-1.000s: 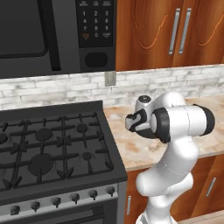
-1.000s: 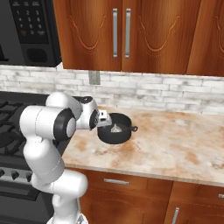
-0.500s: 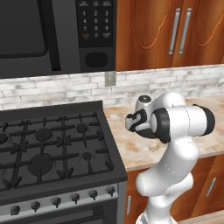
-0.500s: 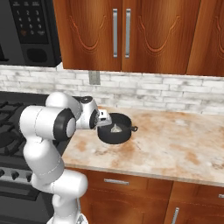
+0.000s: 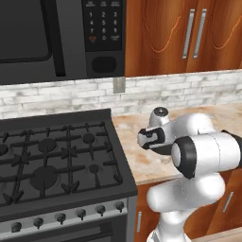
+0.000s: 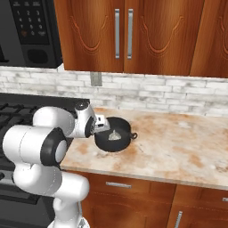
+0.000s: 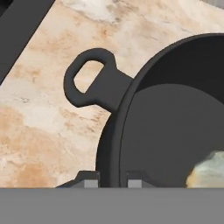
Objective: Turn on the sink faucet. Then move the garlic from the counter to the sink. Turn off the sink. Move the vegetable from the sink to the pot next to the stove. Finally move the pot to the front right burner.
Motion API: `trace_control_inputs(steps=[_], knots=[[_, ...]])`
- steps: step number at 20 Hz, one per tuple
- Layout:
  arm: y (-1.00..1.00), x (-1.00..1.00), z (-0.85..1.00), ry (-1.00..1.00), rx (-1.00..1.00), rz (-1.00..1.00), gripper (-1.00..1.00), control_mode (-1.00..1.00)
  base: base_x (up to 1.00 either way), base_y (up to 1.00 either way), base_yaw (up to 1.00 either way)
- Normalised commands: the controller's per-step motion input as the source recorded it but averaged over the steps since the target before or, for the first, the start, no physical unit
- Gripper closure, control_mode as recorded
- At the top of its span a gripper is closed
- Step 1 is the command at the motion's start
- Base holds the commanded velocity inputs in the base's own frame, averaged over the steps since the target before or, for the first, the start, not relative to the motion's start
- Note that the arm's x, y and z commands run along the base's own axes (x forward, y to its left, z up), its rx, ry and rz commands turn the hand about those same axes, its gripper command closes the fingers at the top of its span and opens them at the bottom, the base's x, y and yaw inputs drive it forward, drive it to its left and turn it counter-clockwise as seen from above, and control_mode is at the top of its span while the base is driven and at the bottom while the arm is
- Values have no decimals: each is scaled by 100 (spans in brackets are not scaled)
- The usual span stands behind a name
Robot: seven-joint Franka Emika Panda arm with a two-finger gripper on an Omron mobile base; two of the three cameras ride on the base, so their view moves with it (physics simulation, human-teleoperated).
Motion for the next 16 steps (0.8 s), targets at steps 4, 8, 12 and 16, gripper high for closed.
trace_control_inputs(steps=[4,8,12,16], knots=[[94,-23,48,0,-10,6,100,-100,0,0,0],[100,-24,56,3,-8,12,100,-100,0,0,0],[95,-46,35,10,-5,15,100,-100,0,0,0],[93,-48,29,16,-2,20,100,-100,0,0,0]])
